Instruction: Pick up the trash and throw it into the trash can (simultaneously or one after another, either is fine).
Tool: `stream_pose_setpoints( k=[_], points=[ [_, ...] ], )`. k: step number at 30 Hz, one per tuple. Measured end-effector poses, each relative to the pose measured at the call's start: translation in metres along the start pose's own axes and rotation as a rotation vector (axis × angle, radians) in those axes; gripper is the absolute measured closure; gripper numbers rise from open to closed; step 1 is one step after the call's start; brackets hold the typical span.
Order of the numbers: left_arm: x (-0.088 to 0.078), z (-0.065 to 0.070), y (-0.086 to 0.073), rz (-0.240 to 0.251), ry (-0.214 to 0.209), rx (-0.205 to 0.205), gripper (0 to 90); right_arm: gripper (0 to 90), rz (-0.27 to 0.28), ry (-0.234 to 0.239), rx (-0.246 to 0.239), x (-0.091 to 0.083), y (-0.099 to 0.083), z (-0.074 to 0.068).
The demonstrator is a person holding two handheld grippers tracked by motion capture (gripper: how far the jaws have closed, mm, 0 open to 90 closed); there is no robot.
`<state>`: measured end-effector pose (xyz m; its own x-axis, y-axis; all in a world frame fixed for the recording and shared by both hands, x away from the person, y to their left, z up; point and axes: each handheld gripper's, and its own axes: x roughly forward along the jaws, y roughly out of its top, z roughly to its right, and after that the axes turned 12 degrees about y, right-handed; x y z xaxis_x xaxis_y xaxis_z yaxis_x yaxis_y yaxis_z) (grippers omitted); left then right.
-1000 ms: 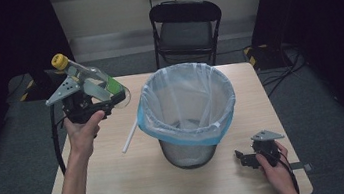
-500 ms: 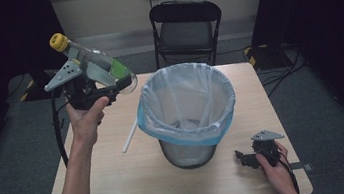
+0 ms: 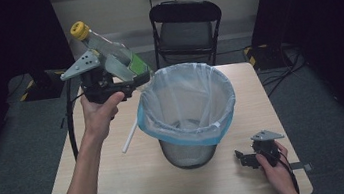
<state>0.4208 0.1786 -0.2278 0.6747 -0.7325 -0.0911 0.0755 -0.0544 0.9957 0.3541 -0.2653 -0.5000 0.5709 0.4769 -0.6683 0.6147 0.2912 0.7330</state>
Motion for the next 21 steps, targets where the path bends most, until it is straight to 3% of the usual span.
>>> stream_pose_setpoints(
  k=[9,20,21],
  points=[
    [0.016,0.004,0.003,-0.041,-0.058,-0.008,27.6,11.0,0.000,0.000,0.000,0.000,0.000,0.000],
    [0.047,0.023,0.013,-0.099,-0.128,0.024,27.0,11.1,0.000,0.000,0.000,0.000,0.000,0.000],
    [0.049,0.023,0.013,-0.101,-0.142,0.010,26.4,11.0,0.000,0.000,0.000,0.000,0.000,0.000]
  ],
)
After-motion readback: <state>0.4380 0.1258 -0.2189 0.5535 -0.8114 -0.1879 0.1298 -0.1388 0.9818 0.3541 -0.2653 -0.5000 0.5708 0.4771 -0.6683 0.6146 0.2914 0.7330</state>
